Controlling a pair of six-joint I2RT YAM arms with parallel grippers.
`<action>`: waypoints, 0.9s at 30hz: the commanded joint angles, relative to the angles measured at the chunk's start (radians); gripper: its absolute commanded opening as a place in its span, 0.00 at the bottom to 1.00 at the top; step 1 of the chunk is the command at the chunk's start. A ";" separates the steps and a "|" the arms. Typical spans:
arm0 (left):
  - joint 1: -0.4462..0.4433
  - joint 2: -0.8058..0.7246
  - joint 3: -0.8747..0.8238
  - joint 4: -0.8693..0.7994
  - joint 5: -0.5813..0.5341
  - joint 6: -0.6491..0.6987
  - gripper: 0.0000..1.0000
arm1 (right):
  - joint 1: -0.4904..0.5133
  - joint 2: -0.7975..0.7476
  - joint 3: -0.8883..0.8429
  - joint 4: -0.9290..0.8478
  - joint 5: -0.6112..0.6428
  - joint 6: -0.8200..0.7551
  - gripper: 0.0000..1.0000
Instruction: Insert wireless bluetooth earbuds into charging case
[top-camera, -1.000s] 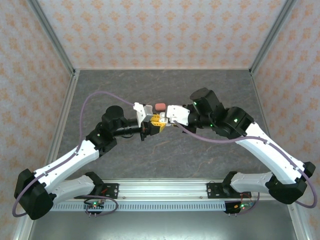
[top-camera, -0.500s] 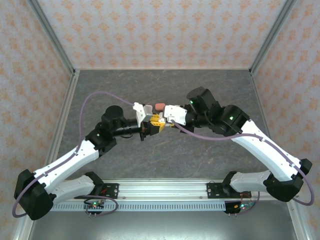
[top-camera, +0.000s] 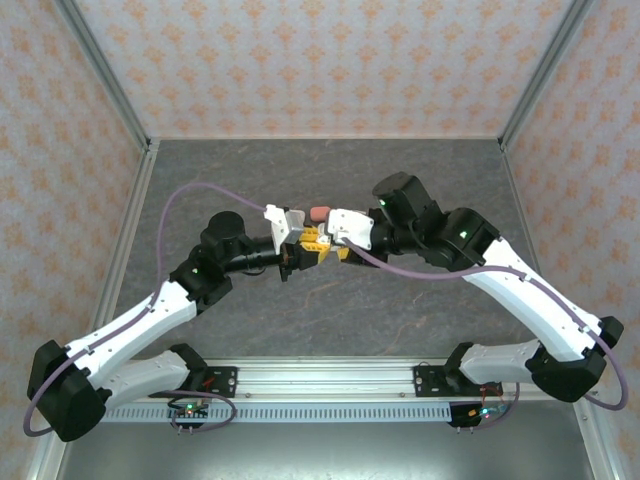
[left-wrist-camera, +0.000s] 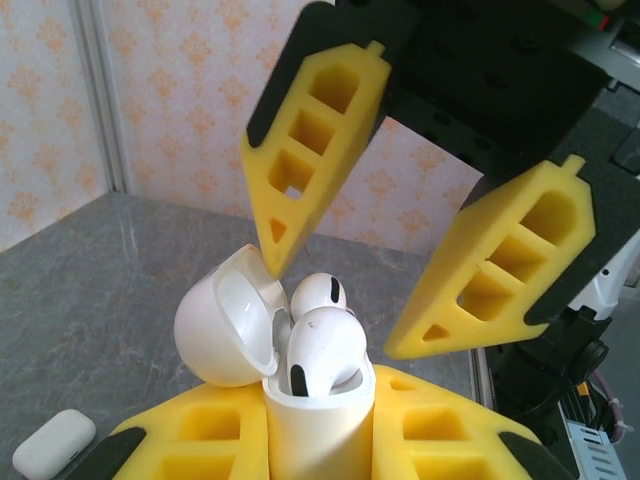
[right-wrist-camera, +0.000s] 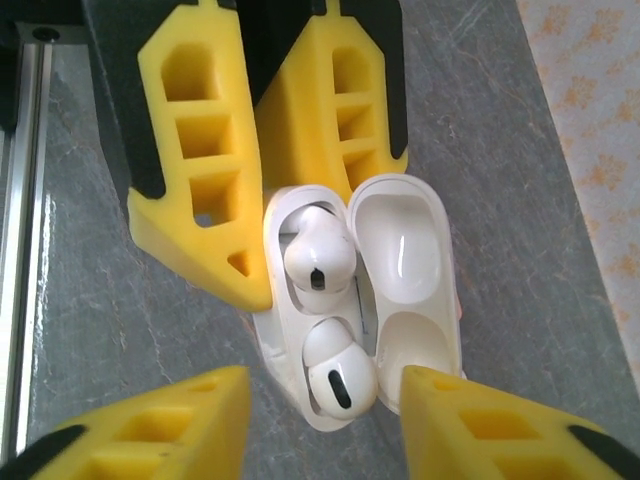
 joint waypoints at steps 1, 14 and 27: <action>0.002 -0.028 0.004 0.062 -0.017 0.006 0.00 | -0.004 -0.037 0.054 -0.003 -0.038 0.055 0.53; 0.000 -0.011 0.032 0.071 0.004 0.010 0.00 | -0.210 -0.162 -0.097 0.116 -0.434 0.304 0.99; -0.006 -0.013 0.038 0.051 0.013 0.035 0.00 | -0.210 -0.012 -0.025 0.095 -0.519 0.232 0.99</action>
